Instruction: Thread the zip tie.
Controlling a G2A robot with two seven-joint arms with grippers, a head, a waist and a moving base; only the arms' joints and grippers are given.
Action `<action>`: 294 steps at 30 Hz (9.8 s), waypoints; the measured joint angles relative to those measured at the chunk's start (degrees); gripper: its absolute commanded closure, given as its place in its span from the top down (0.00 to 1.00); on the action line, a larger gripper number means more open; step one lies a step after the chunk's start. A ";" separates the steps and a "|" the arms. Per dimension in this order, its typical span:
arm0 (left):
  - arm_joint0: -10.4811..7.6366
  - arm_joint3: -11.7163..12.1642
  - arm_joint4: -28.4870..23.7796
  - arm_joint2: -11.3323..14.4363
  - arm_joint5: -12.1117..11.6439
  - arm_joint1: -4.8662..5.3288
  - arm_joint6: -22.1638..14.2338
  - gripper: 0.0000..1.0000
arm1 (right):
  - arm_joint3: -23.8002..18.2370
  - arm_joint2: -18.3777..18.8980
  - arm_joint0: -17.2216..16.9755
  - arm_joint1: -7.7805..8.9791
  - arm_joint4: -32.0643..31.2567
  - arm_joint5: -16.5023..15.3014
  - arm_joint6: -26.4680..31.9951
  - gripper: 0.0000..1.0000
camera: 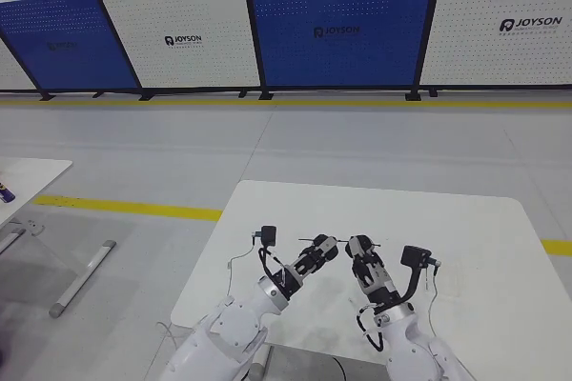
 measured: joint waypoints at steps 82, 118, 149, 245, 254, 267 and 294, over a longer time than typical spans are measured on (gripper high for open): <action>-0.66 -0.63 0.04 0.22 0.23 0.43 -2.00 0.00 | -1.57 2.18 -0.49 0.27 -0.01 -1.35 3.22 0.00; -1.24 -0.79 0.08 0.73 0.57 0.57 -1.86 0.00 | -1.33 3.10 0.13 0.41 4.57 -1.97 6.68 0.88; -1.01 -0.99 0.71 1.30 1.03 0.53 -0.36 0.00 | -2.90 3.85 -1.83 0.79 -0.16 -3.11 3.02 0.00; -0.58 -1.38 -8.89 1.25 0.77 0.07 2.75 0.00 | -0.78 7.32 -2.56 1.44 -1.98 -0.37 3.34 1.00; -0.41 -1.64 -13.26 0.98 1.09 0.01 0.91 0.00 | -0.11 7.98 0.07 2.11 -10.93 -0.37 9.76 1.00; -0.82 -1.69 -12.32 2.07 1.38 -0.20 1.39 0.00 | 2.09 5.30 1.34 2.26 -21.02 2.77 11.91 1.00; -1.43 -1.64 -11.48 3.25 2.18 -0.58 2.15 0.00 | 0.48 5.29 1.31 2.38 -18.81 -0.86 13.11 0.38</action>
